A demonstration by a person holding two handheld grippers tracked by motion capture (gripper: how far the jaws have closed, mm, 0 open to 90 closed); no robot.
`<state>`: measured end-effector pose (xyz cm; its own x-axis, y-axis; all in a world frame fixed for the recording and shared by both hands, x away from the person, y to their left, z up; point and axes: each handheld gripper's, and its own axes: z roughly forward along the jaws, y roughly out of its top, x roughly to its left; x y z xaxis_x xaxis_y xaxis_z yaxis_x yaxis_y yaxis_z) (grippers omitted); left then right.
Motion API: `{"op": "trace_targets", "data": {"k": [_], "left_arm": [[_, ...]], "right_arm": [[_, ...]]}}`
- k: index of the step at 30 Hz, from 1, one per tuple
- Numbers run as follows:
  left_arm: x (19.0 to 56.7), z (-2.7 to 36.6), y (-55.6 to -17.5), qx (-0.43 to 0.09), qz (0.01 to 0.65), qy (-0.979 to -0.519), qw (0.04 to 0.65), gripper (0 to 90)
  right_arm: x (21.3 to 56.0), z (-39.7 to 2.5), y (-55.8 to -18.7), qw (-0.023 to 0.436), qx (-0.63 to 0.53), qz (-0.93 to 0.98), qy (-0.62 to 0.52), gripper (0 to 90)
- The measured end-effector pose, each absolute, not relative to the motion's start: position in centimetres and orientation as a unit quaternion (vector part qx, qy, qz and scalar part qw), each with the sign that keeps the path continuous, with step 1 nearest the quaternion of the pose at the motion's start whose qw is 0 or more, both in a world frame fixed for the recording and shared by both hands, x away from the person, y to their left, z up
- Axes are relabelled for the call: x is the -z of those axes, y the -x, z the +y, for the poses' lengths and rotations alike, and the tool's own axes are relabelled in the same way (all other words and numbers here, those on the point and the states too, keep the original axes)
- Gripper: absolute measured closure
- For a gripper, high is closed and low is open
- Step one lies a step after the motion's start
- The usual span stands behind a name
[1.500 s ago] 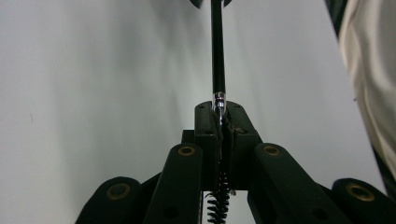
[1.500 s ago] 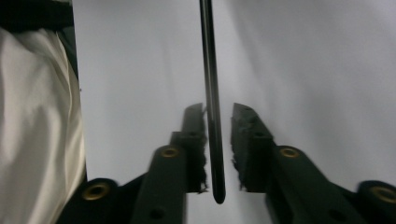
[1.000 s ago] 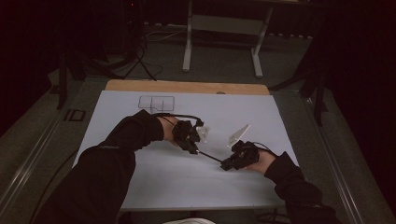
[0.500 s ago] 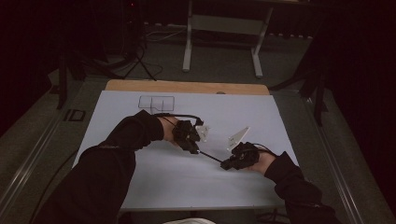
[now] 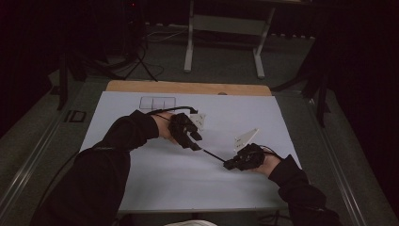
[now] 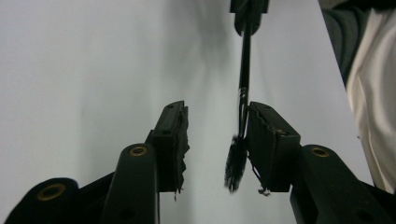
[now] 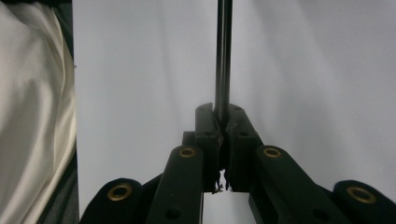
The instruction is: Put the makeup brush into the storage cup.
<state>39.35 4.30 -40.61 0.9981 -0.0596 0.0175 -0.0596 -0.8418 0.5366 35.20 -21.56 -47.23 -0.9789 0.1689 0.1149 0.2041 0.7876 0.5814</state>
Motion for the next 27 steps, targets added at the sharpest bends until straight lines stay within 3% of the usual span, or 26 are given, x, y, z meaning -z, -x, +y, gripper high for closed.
{"op": "trace_targets", "data": {"k": [10,16,27], "left_arm": [[41.2,5.4,-39.5,0.018,-0.008,-0.949,0.316,57.1],[40.6,5.2,-39.7,0.037,-0.009,-0.945,0.325,64.9],[40.8,4.1,-39.7,0.062,-0.024,-0.957,0.281,85.3]], "right_arm": [[47.0,-21.6,-35.3,0.019,0.333,-0.938,0.091,85.7],[47.1,-21.8,-35.7,0.016,0.337,-0.936,0.101,85.7],[47.5,-21.7,-35.6,0.009,0.331,-0.939,0.096,85.6]]}}
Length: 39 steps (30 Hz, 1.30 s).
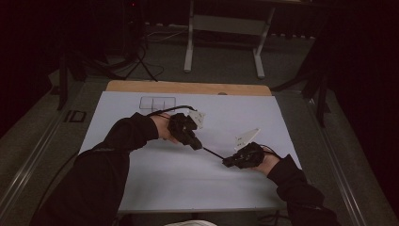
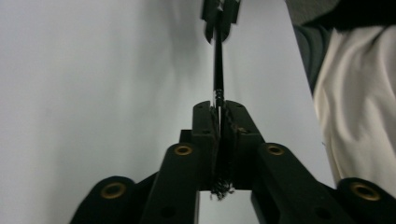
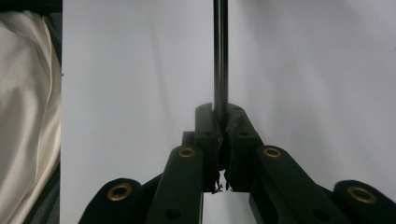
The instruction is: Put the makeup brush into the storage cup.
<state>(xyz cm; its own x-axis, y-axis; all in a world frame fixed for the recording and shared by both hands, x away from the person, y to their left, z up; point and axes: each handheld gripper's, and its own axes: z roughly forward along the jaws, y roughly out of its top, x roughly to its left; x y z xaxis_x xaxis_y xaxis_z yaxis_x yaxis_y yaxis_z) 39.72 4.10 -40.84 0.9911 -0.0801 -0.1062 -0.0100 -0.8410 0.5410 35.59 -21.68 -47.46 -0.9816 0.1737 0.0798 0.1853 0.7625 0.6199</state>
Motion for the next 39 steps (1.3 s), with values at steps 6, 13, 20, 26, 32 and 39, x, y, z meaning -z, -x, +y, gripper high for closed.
{"op": "trace_targets", "data": {"k": [6,13,20,26,32,39], "left_arm": [[40.4,3.7,-39.7,0.053,-0.032,-0.960,0.273,86.5],[40.0,3.2,-39.5,0.039,-0.049,-0.964,0.260,86.6],[40.4,2.7,-39.4,0.034,-0.046,-0.966,0.253,86.6],[40.6,2.5,-39.3,0.025,-0.049,-0.968,0.246,86.6],[40.6,2.6,-39.3,0.024,-0.047,-0.968,0.247,86.5],[41.0,3.0,-39.1,0.008,-0.048,-0.963,0.266,82.6]], "right_arm": [[47.6,-21.7,-35.7,0.007,0.330,-0.939,0.100,84.2],[47.0,-21.5,-36.2,0.008,0.323,-0.939,0.114,75.8],[46.4,-20.3,-36.1,0.006,0.326,-0.940,0.103,74.1],[45.8,-19.6,-36.3,-0.002,0.330,-0.938,0.105,76.4],[46.0,-19.1,-36.5,-0.003,0.313,-0.944,0.103,83.3],[46.1,-19.0,-36.2,-0.014,0.308,-0.948,0.082,86.0]]}}
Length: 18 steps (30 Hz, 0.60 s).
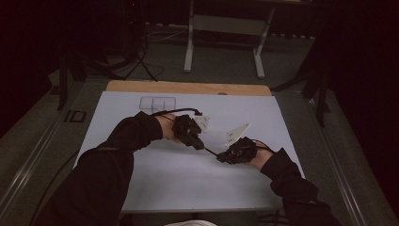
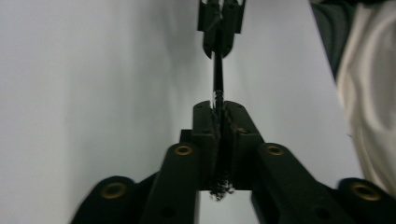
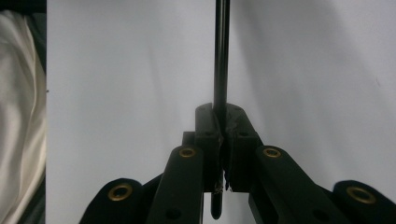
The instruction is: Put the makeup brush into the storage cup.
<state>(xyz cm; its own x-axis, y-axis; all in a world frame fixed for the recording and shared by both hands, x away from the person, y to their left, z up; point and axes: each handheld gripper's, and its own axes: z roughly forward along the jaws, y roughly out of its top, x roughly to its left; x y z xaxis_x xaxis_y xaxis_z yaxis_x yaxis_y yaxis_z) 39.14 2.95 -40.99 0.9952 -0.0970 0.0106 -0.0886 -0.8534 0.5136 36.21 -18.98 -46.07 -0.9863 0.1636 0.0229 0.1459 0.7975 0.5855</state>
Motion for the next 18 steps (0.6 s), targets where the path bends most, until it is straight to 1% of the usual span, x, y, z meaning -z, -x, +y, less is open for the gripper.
{"op": "trace_targets", "data": {"k": [1,2,4,10,13,18], "left_arm": [[41.0,3.1,-39.1,0.002,-0.041,-0.960,0.277,76.2],[40.9,3.2,-39.1,0.002,-0.036,-0.959,0.282,71.3],[40.8,3.6,-39.3,0.005,-0.020,-0.954,0.299,66.6],[40.9,5.7,-39.6,0.006,0.020,-0.936,0.351,62.7],[41.2,6.9,-39.8,0.017,0.052,-0.917,0.395,60.8],[42.2,7.5,-39.8,0.017,0.069,-0.913,0.403,60.7]], "right_arm": [[46.1,-19.0,-36.2,0.009,-0.309,0.947,-0.083,86.0],[46.2,-19.1,-36.2,0.014,-0.313,0.946,-0.083,86.0],[46.1,-19.2,-36.2,0.016,-0.318,0.944,-0.085,86.0],[46.0,-19.9,-36.2,0.025,-0.338,0.936,-0.095,86.0],[45.9,-20.1,-36.3,0.031,-0.344,0.933,-0.100,86.0],[45.9,-20.1,-36.4,0.030,-0.353,0.929,-0.106,86.0]]}}
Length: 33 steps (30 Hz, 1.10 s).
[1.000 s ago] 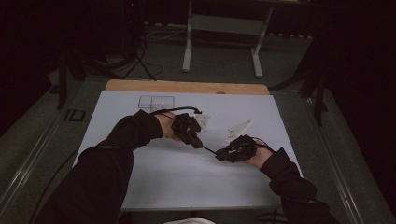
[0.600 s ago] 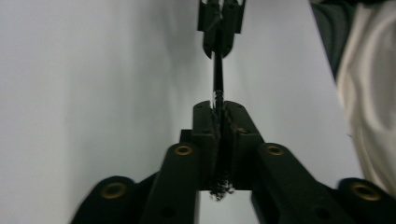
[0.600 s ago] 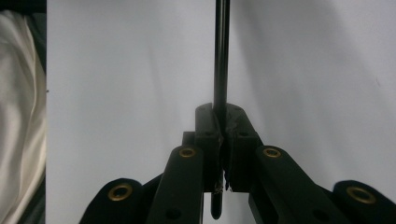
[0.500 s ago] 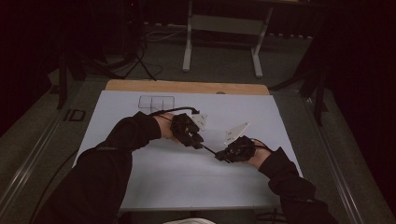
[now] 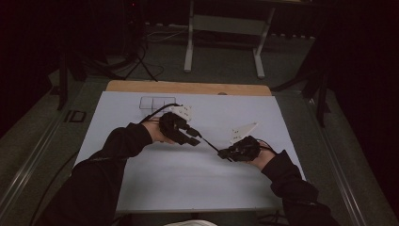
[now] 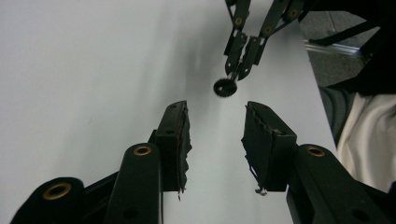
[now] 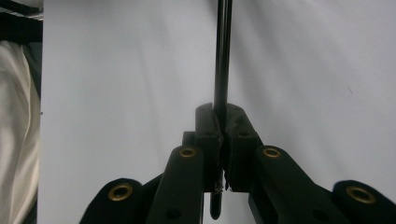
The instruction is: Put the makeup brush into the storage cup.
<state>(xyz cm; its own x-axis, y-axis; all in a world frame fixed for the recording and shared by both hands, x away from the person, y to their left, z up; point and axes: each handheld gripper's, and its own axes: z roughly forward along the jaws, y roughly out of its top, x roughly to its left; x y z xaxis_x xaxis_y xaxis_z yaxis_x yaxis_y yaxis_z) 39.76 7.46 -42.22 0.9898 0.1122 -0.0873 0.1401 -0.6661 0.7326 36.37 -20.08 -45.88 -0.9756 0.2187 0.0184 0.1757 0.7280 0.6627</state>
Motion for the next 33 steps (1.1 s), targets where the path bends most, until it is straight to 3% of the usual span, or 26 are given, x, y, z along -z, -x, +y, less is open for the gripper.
{"op": "trace_targets", "data": {"k": [20,28,33], "left_arm": [[44.4,6.4,-39.6,0.036,0.111,-0.863,0.491,62.3],[43.1,6.3,-39.8,0.036,0.108,-0.857,0.503,69.9],[42.9,6.2,-40.0,0.060,0.101,-0.864,0.490,82.5]], "right_arm": [[45.4,-20.0,-36.7,0.046,-0.392,0.911,-0.119,86.0],[46.0,-19.8,-36.6,0.045,-0.391,0.911,-0.121,85.9],[46.2,-19.6,-36.5,0.046,-0.389,0.913,-0.116,85.9]]}}
